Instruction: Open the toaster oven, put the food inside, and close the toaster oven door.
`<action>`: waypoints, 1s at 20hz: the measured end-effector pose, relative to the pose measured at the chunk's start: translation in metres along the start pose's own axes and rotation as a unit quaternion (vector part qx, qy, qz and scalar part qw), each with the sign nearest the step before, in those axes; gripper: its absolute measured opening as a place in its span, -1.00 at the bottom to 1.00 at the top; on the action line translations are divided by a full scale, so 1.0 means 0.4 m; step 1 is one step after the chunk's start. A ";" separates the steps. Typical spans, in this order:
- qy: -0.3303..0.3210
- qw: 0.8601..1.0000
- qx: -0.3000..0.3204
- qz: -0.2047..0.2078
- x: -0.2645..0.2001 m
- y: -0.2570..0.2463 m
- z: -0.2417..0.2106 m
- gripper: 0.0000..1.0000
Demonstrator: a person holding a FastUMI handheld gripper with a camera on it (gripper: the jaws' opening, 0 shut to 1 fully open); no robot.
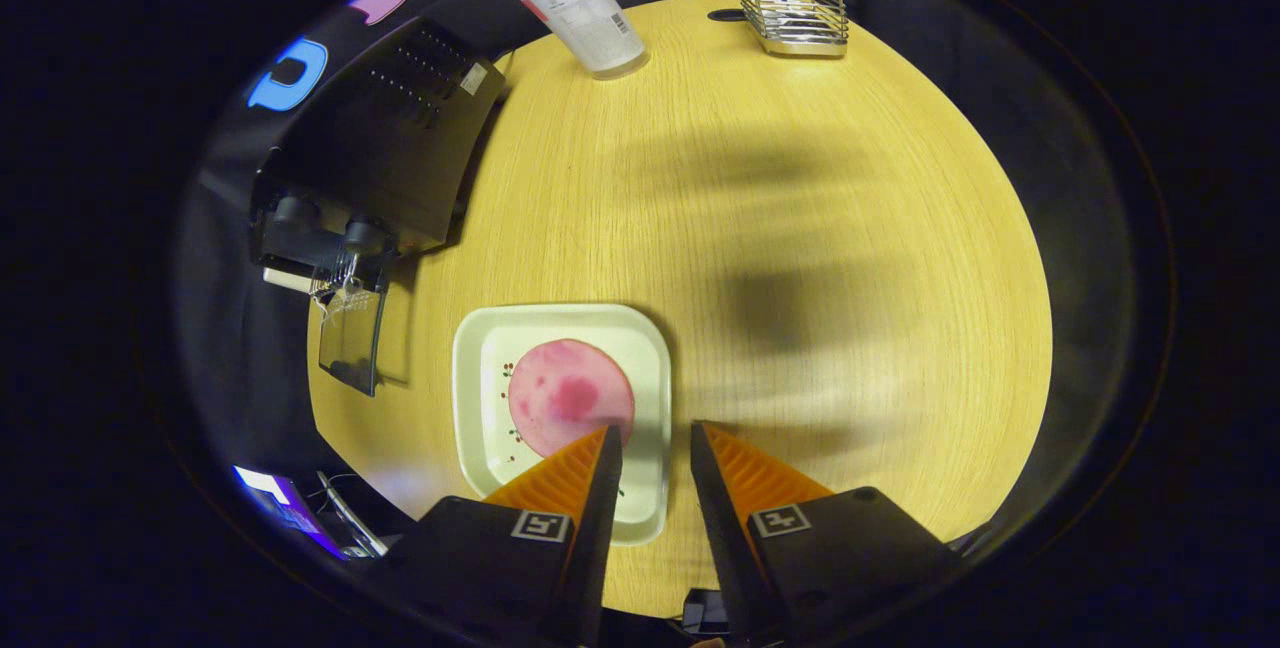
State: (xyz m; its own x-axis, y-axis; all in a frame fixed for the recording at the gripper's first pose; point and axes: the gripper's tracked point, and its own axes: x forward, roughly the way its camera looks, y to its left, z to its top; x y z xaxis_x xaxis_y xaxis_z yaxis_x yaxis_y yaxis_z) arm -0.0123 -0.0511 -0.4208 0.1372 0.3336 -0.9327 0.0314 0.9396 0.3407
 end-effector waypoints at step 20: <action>-0.018 0.971 0.158 0.181 -0.029 0.086 -0.043 -0.89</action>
State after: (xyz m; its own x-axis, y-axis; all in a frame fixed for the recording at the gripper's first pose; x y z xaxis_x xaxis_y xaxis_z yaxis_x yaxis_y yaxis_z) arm -0.0299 -0.0215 -0.4005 0.2294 0.6299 -0.7420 0.2757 0.6891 0.6702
